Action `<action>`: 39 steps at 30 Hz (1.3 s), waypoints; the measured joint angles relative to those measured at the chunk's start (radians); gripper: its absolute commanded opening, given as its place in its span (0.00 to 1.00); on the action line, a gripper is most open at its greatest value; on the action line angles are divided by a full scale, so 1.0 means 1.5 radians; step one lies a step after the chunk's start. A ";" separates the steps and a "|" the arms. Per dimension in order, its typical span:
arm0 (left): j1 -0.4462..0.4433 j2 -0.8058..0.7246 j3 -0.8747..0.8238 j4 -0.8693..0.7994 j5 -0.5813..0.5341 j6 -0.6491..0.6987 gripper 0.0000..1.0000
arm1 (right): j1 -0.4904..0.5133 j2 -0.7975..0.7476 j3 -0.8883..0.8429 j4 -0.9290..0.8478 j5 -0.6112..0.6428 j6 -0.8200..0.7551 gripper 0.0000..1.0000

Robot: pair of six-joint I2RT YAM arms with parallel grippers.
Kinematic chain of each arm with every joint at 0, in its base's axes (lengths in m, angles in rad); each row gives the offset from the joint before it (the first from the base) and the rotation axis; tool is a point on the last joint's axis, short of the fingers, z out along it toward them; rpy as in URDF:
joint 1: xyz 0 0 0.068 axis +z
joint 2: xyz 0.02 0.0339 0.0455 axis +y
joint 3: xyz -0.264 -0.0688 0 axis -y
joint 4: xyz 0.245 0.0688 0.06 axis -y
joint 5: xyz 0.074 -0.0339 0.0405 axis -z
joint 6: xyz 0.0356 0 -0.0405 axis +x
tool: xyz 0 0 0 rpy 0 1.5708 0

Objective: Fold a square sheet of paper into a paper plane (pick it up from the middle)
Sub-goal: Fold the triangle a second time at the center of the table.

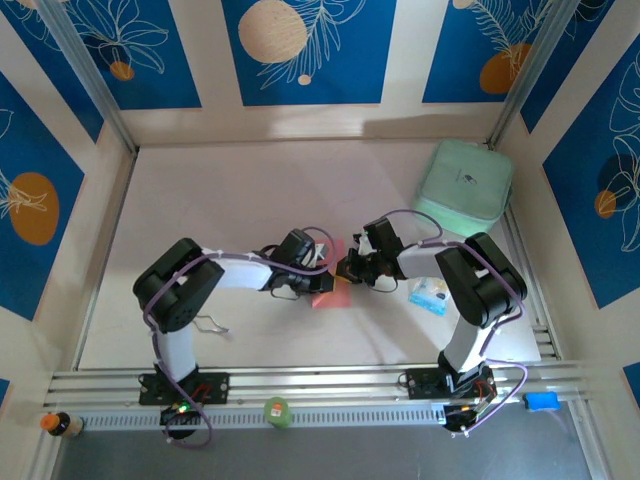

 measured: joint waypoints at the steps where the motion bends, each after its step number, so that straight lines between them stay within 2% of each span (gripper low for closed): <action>1: 0.000 -0.002 -0.003 0.002 0.000 -0.001 0.10 | 0.000 -0.001 -0.001 0.000 0.000 0.000 0.00; 18: 0.001 -0.055 -0.043 -0.062 -0.003 0.037 0.11 | -0.004 -0.005 -0.007 -0.001 -0.003 0.000 0.00; 39: 0.002 -0.130 -0.136 -0.038 -0.019 0.049 0.09 | -0.003 -0.010 -0.010 -0.008 -0.005 -0.002 0.00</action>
